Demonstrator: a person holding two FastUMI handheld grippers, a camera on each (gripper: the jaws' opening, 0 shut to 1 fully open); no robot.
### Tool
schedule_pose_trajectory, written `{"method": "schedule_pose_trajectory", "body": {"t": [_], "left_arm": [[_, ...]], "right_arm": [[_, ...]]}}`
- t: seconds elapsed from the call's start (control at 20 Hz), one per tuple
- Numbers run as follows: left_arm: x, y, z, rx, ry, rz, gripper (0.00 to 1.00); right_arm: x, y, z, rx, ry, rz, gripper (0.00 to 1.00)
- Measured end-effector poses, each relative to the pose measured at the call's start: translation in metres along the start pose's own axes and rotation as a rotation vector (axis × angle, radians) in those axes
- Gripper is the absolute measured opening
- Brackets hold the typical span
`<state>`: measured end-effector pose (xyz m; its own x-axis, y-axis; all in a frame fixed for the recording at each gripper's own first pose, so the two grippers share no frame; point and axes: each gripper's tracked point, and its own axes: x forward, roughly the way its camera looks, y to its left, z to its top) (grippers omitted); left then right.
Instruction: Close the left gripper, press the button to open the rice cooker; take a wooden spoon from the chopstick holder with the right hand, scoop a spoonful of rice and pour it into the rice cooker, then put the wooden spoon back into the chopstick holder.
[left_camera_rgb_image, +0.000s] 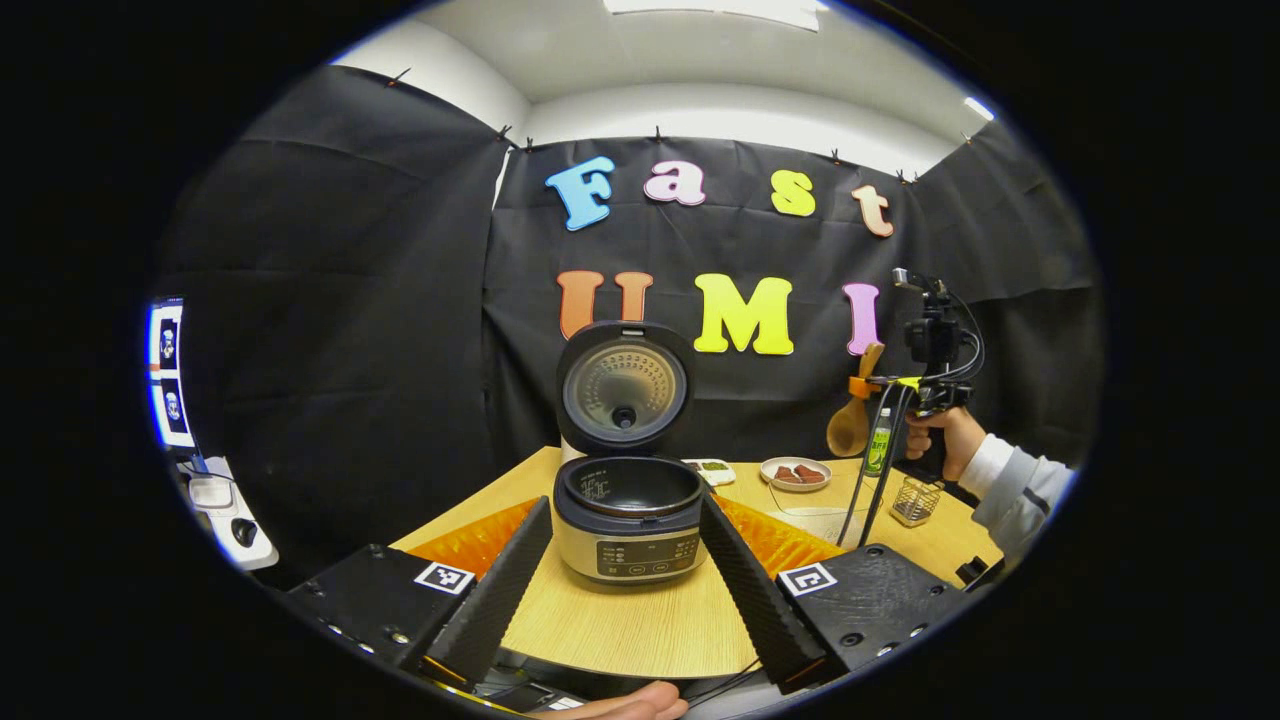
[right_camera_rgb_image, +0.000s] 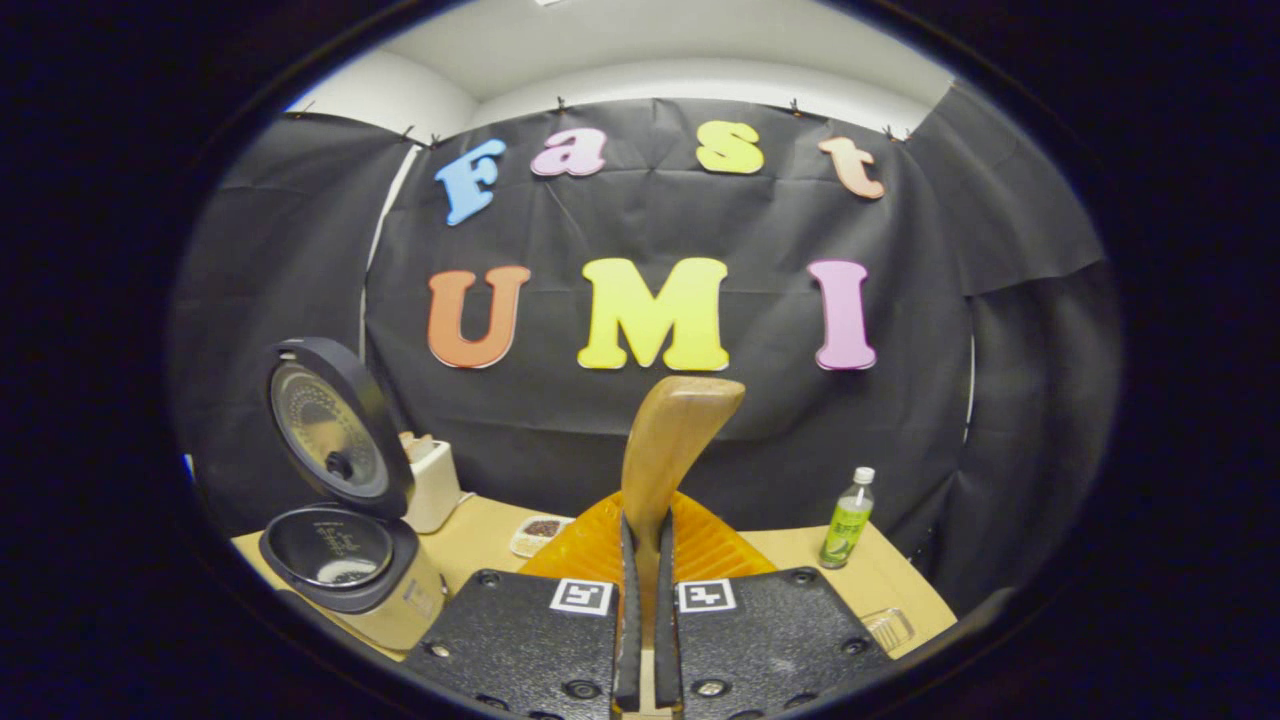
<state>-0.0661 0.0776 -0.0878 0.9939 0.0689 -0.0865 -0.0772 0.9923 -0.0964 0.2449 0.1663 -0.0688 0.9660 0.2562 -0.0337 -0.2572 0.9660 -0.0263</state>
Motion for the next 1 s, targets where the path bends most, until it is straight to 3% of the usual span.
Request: {"method": "schedule_pose_trajectory", "body": {"t": [0.55,1.0], "left_arm": [[0.005,-0.024,-0.001,0.031,-0.019,-0.02,0.95],[0.007,-0.035,-0.002,0.019,-0.026,-0.022,0.95]], "right_arm": [[-0.015,-0.122,-0.029,-0.08,0.054,-0.112,0.12],[-0.02,-0.203,-0.104,0.017,0.164,-0.195,0.11]]}}
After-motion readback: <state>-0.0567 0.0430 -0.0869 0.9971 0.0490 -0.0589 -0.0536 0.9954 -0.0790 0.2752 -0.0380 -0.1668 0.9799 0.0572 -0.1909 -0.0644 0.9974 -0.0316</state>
